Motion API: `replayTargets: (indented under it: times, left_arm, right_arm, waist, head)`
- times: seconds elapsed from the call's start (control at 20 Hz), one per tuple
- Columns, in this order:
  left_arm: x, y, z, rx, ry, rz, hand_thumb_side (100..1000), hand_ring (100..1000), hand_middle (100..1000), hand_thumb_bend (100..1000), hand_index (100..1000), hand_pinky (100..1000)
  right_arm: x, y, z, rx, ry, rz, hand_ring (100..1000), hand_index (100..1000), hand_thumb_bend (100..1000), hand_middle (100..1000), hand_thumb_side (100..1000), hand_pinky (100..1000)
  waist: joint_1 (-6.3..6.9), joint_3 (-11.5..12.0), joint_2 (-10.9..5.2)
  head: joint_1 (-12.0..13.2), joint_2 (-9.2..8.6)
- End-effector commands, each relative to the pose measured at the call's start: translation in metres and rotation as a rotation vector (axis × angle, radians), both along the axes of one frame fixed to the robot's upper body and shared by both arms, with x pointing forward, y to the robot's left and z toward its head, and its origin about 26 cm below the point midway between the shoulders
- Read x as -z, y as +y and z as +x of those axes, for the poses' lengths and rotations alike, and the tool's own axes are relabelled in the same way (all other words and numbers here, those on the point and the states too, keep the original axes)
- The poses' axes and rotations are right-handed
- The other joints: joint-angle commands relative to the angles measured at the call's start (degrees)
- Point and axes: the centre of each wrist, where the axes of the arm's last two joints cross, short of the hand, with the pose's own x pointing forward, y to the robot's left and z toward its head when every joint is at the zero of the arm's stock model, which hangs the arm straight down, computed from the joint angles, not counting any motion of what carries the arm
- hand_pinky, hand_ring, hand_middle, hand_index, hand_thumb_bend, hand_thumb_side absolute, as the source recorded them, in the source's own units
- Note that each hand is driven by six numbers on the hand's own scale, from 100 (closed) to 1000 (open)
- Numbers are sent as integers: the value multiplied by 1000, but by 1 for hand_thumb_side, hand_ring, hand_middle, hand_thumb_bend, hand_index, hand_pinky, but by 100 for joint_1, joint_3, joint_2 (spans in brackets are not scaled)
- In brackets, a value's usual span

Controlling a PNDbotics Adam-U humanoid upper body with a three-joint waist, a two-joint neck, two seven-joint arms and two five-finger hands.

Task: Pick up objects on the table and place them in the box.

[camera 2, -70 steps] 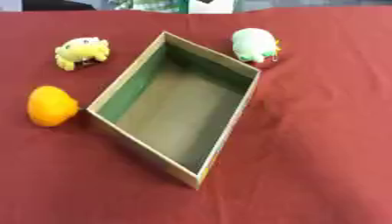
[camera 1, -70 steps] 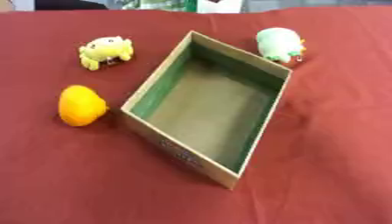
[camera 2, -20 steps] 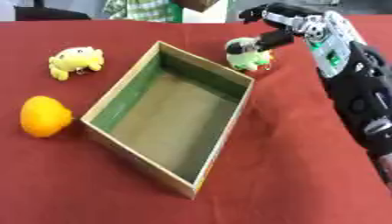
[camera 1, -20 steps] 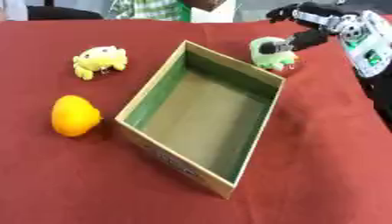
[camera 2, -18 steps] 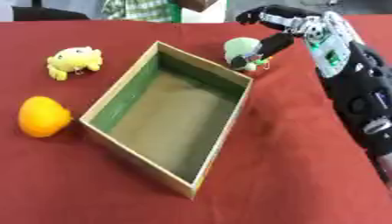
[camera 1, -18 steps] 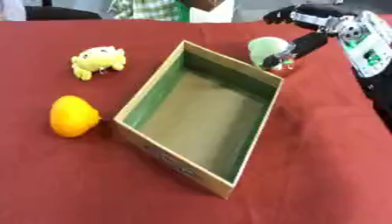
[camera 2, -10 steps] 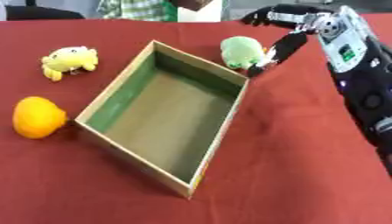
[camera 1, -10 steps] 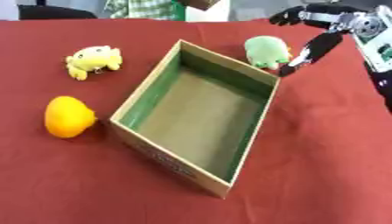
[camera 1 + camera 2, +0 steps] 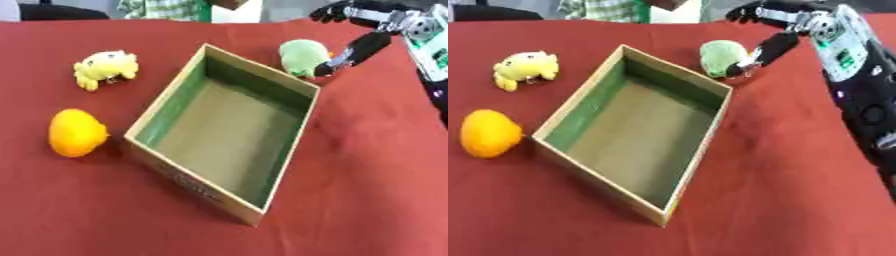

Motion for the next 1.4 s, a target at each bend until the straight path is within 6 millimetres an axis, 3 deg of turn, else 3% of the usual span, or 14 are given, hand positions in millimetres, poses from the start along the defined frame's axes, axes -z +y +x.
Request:
replayTargets:
  times: [0.05, 0.55, 1.4]
  left_arm:
    - [-9, 0, -2, 12, -26, 19, 545, 551, 723, 100, 754, 565]
    - [-9, -2, -2, 20, -29, 16, 546, 551, 723, 100, 743, 565]
    - [-10, -4, -1, 30, -36, 9, 548, 550, 724, 100, 741, 565]
  right_arm:
    - [-22, -10, -6, 31, -72, -20, 947, 1000, 713, 923, 518, 952]
    - [-7, -13, 0, 76, -125, -23, 942, 1000, 591, 915, 505, 946]
    - [13, -13, 5, 93, -86, -40, 947, 1000, 615, 926, 473, 945]
  waist:
    - [-3, 13, -95]
    - [5, 83, -13]
    - [-2, 180, 158]
  head:
    - [-23, -84]
    - [-101, -174]
    - [-176, -261]
